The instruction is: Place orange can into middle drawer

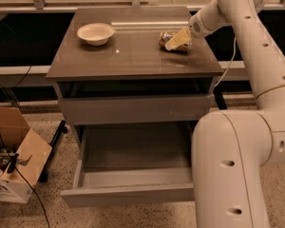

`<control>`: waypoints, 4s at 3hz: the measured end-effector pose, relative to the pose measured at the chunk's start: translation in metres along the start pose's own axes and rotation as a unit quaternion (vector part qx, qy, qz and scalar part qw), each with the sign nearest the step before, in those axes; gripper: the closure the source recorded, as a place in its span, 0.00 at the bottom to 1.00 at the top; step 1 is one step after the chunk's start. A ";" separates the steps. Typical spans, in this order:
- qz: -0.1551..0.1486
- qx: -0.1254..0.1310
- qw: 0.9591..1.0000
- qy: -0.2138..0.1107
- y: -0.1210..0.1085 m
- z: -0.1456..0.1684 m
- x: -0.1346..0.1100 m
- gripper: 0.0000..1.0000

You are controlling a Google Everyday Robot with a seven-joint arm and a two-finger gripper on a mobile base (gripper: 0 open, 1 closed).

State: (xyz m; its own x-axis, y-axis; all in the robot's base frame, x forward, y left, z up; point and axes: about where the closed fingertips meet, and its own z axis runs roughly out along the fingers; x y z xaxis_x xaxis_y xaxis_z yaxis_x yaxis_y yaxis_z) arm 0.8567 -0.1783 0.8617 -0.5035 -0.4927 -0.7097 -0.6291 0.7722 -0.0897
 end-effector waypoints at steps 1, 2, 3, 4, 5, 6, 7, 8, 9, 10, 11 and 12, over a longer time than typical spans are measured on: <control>-0.004 -0.010 1.000 -0.010 0.005 0.005 -0.008 0.42; 0.002 -0.021 1.000 -0.007 0.008 0.011 -0.003 0.65; -0.003 -0.027 1.000 -0.009 0.012 0.009 -0.006 0.89; -0.052 -0.019 0.998 -0.010 0.025 -0.021 -0.036 1.00; -0.115 0.001 0.993 -0.006 0.046 -0.078 -0.076 1.00; -0.172 0.021 0.985 0.017 0.081 -0.150 -0.103 1.00; -0.186 0.049 0.981 0.009 0.106 -0.202 -0.116 1.00; -0.165 0.084 0.983 -0.013 0.133 -0.273 -0.111 1.00; -0.136 0.083 0.987 -0.022 0.182 -0.330 -0.079 1.00; -0.131 0.072 0.989 0.012 0.197 -0.320 -0.042 1.00; -0.146 0.046 0.988 0.025 0.203 -0.302 -0.046 1.00; -0.154 -0.006 0.987 0.043 0.228 -0.283 -0.027 1.00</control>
Offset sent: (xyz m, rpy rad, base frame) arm 0.0310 -0.0047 0.0070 0.0485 0.0277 0.0290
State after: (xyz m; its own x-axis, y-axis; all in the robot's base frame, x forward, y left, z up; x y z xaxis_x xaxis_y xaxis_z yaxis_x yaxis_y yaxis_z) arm 0.5593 -0.1031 1.0580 -0.3356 -0.7365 -0.5873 -0.7672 0.5755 -0.2833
